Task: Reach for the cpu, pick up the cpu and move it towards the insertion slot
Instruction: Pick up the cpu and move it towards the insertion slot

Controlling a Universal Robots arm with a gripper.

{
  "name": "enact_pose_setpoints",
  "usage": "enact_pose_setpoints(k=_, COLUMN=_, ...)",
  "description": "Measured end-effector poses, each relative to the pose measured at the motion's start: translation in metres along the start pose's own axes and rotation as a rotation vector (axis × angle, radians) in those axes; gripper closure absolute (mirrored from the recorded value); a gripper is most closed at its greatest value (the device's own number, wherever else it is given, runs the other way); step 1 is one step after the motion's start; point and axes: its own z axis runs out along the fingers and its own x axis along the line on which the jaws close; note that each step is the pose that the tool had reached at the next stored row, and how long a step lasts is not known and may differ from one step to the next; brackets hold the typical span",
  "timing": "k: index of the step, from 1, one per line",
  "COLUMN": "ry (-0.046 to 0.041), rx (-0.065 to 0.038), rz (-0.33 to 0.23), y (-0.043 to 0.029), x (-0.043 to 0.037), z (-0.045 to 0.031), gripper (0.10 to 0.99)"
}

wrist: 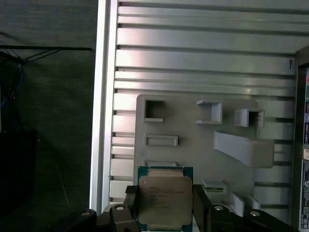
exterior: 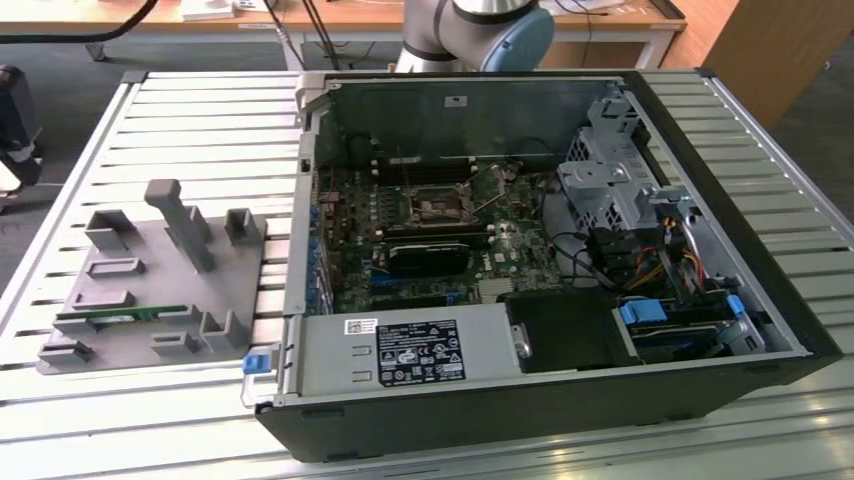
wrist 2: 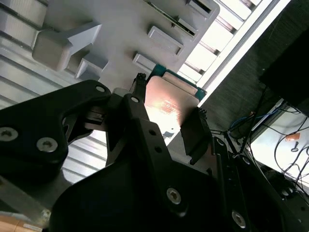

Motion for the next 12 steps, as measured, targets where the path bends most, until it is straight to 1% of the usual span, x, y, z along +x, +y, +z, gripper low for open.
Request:
enact_pose_setpoints(k=8, ry=0.0, rx=0.001, rz=0.0, y=0.0007, x=0.0, z=-0.0327, gripper=0.549)
enact_pose_setpoints(k=12, ry=0.0002, rx=0.002, rz=0.0, y=0.0009, x=0.0, z=-0.0461, gripper=0.549)
